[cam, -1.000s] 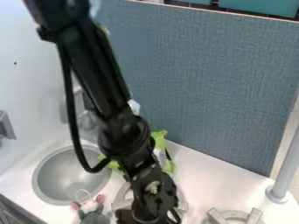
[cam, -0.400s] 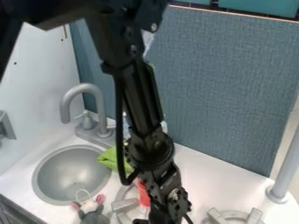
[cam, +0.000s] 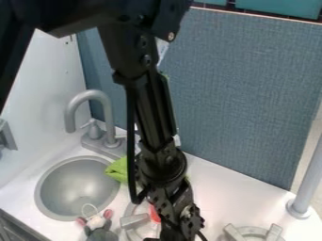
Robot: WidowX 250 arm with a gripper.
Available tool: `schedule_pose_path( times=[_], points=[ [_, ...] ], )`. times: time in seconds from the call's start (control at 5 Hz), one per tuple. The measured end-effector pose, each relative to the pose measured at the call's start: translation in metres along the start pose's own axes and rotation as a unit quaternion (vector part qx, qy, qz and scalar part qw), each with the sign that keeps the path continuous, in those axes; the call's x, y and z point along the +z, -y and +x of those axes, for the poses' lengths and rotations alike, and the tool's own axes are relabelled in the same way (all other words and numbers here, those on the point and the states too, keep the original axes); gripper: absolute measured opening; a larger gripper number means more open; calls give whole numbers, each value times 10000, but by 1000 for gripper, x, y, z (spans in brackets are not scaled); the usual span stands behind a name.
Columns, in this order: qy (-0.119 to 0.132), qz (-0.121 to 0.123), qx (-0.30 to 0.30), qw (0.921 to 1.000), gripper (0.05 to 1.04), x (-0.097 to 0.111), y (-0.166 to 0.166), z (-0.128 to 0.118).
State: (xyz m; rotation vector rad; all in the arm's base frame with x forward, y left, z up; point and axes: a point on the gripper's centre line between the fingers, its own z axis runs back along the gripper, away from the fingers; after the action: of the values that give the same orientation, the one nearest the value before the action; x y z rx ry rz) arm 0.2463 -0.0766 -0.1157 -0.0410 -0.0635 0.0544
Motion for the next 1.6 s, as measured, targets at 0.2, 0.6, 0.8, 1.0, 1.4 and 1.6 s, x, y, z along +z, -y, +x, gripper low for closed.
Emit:
schedule_pose_path(
  times=[0.2, 0.6, 0.8, 1.0, 1.4, 1.6],
  points=[
    [-219, 5, -71, 9997, 561, 2, 0, -14],
    [63, 93, -568, 9983, 561, 71, 50, 10],
    [313, -33, -535, 9981, 561, 81, 72, 29],
    [325, 2, -547, 9980, 561, 69, 80, 45],
    [164, 160, -741, 9970, 561, 37, 92, 69],
    [45, 154, -752, 9970, 561, 21, 97, 74]
  ],
)
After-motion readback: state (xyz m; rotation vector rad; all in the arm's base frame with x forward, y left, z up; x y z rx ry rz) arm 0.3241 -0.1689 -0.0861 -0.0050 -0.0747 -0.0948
